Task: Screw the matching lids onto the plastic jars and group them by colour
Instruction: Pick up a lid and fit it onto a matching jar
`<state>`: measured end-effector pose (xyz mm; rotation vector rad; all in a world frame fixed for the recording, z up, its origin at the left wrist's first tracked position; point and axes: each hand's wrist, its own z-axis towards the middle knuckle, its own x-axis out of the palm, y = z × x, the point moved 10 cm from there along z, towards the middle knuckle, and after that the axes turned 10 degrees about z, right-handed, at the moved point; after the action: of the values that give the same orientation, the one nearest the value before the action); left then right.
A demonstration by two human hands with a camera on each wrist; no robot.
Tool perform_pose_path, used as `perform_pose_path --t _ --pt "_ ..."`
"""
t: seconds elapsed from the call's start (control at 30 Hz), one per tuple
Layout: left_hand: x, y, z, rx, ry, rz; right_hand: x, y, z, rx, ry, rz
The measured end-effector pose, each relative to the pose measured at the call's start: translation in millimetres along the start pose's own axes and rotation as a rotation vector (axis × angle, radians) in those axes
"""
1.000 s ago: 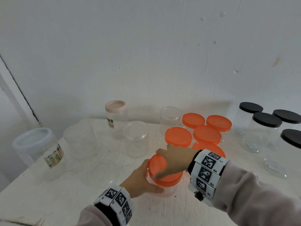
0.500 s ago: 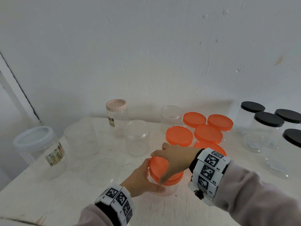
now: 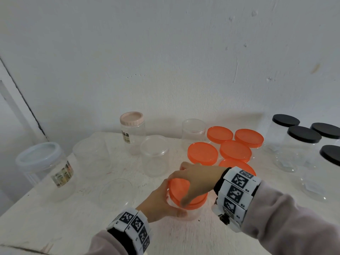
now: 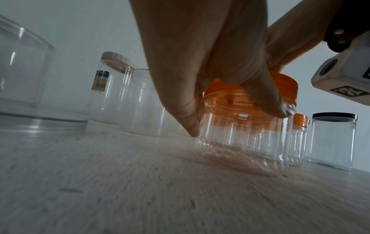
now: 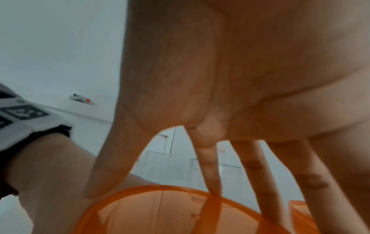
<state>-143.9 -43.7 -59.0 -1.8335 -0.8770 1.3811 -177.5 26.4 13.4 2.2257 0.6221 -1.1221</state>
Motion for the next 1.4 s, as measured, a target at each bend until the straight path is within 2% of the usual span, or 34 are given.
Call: perform_pose_path --t 0.2,0.4,0.73,0.93,1.4 --pt "2 -2 -1 0.006 0.018 -0.031 -3 -12 0 0.120 -0.039 -0.041" --pt "1 -1 0 0.010 0.006 -0.023 3 3 -5 0.004 0.064 -0.042" --pt "1 -2 0 0.009 0.019 -0.012 -5 -15 -2 0.141 -0.064 -0.033" --pt "0 -3 1 0.013 0.010 -0.004 2 2 -6 -0.024 0.067 -0.020" --pt "-1 5 4 -0.034 -0.006 0.040 10 -8 -3 0.016 -0.180 -0.019"
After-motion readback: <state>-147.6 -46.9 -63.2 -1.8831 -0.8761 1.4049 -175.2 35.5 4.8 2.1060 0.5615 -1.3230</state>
